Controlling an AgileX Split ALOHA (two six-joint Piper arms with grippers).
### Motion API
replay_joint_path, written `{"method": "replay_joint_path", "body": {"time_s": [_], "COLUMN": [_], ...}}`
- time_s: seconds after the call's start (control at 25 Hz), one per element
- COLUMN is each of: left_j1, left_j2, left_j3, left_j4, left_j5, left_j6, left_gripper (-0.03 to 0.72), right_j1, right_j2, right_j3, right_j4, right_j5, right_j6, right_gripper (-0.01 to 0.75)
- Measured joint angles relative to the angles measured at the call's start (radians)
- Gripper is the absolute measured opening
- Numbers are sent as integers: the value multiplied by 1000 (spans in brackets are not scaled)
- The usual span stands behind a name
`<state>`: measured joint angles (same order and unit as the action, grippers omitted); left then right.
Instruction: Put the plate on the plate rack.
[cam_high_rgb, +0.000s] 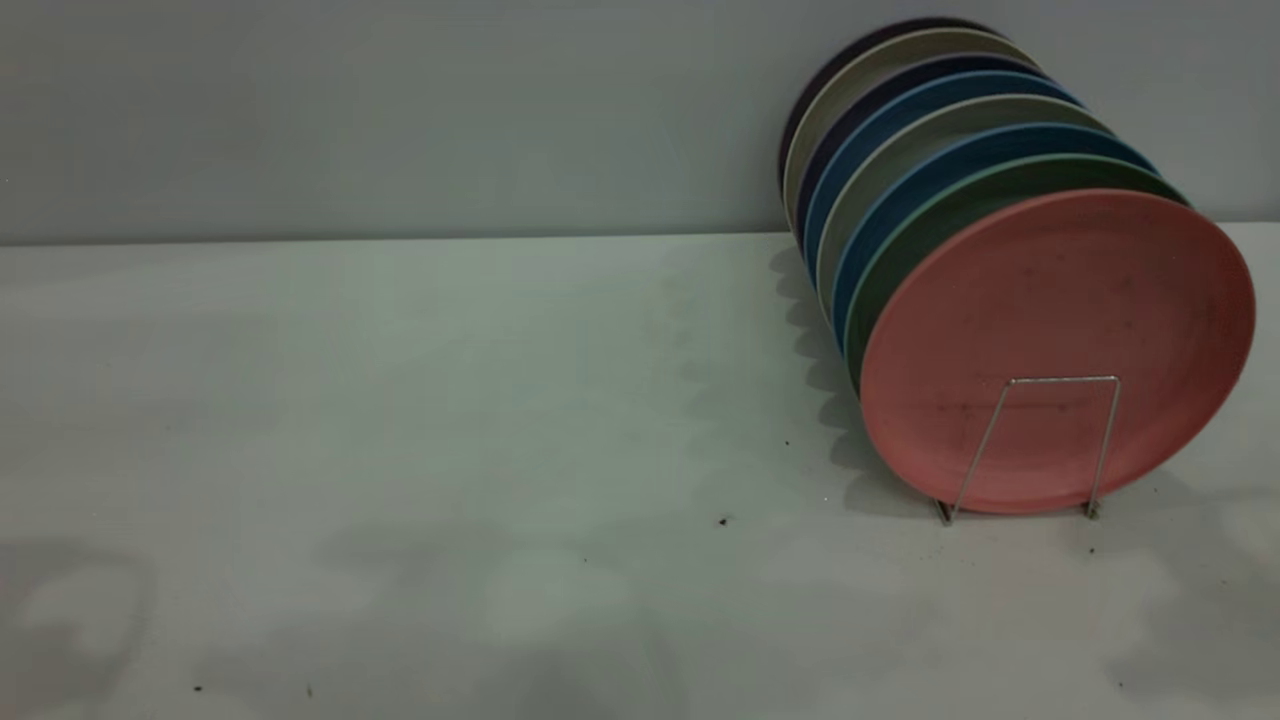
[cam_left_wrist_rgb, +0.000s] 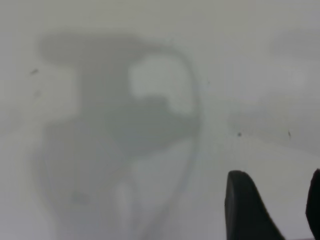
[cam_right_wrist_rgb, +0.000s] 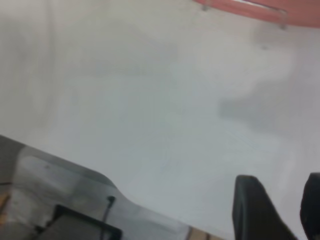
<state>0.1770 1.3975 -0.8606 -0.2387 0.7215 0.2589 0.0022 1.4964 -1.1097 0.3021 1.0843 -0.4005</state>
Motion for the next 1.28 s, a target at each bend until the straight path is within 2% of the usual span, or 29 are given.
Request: {"method": "replay_joint_path", "body": {"time_s": [0.16, 0.36, 0.52, 0.68, 0.88, 1.04, 1.28], "left_j1": [0, 0, 0, 0, 0, -13, -85], "left_j2": [-256, -578, -784, -908, -1038, -1154, -1294], "left_j3": [1, 1, 2, 10, 109, 228, 314], "left_j4": [16, 19, 19, 18, 17, 18, 24], "left_j5": [76, 206, 284, 369, 406, 400, 407], "left_j6": [2, 3, -13, -34, -54, -59, -59], "left_gripper": [337, 337, 342, 391, 464, 473, 473], "right_j1": [0, 0, 0, 0, 0, 0, 0], "right_j2": [-198, -511, -746, -928, -1073, -1174, -1274], "right_j3": [15, 106, 190, 256, 335, 428, 596], "right_j4": [-30, -26, -20, -15, -10, -34, -83], "right_j5": [63, 94, 126, 156, 156, 156, 109], "right_j6": [12, 37, 59, 76, 84, 79, 58], "right_gripper": [298, 366, 372, 373, 373, 373, 373]}}
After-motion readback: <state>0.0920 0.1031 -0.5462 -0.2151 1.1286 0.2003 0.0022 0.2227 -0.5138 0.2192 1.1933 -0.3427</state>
